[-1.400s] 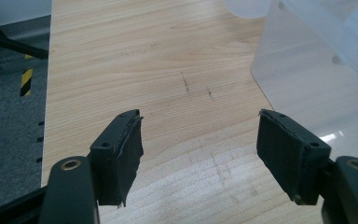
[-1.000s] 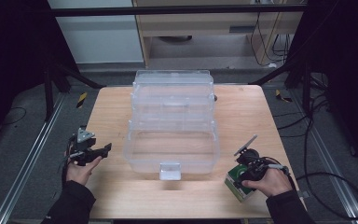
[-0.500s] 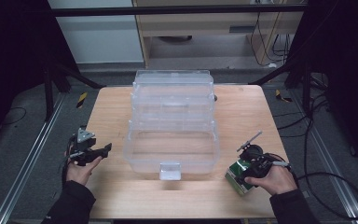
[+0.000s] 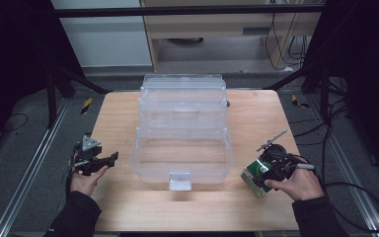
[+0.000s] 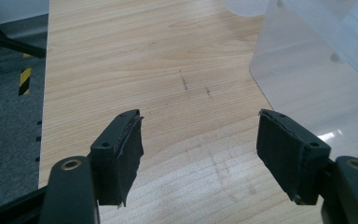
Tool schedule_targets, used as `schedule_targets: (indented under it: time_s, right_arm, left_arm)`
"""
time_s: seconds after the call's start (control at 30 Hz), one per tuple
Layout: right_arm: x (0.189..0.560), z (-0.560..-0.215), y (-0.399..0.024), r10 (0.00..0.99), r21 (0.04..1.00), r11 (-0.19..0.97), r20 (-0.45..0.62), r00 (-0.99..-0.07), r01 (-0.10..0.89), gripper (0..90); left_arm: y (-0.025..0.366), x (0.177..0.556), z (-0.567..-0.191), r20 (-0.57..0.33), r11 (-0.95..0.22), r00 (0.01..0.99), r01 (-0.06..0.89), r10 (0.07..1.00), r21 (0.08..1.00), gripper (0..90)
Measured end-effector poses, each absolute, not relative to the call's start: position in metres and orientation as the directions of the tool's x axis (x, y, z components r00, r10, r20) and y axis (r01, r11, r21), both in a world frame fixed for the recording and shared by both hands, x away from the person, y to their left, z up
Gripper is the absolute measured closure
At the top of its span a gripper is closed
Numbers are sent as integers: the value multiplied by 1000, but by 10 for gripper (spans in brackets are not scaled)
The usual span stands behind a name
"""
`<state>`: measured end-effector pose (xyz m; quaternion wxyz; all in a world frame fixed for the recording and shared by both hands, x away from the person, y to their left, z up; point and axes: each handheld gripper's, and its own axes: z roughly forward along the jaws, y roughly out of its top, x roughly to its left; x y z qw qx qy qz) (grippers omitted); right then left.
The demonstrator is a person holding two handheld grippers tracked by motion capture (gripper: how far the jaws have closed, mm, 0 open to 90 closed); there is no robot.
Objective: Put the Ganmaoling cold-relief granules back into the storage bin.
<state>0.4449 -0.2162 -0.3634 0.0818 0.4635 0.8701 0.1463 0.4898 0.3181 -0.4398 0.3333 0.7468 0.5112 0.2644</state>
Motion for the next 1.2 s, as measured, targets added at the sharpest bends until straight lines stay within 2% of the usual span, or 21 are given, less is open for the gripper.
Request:
schedule_targets:
  time_s: [0.83, 1.2]
  right_arm:
    - [461, -306, -215, 826, 428, 538, -95, -556, 726, 187]
    - [474, -291, -206, 796, 490, 566, -113, -595, 663, 186]
  left_arm:
    - [318, 491, -441, 56, -259, 339, 592, 939, 763, 304]
    - [318, 491, -441, 55, -258, 338, 592, 939, 763, 305]
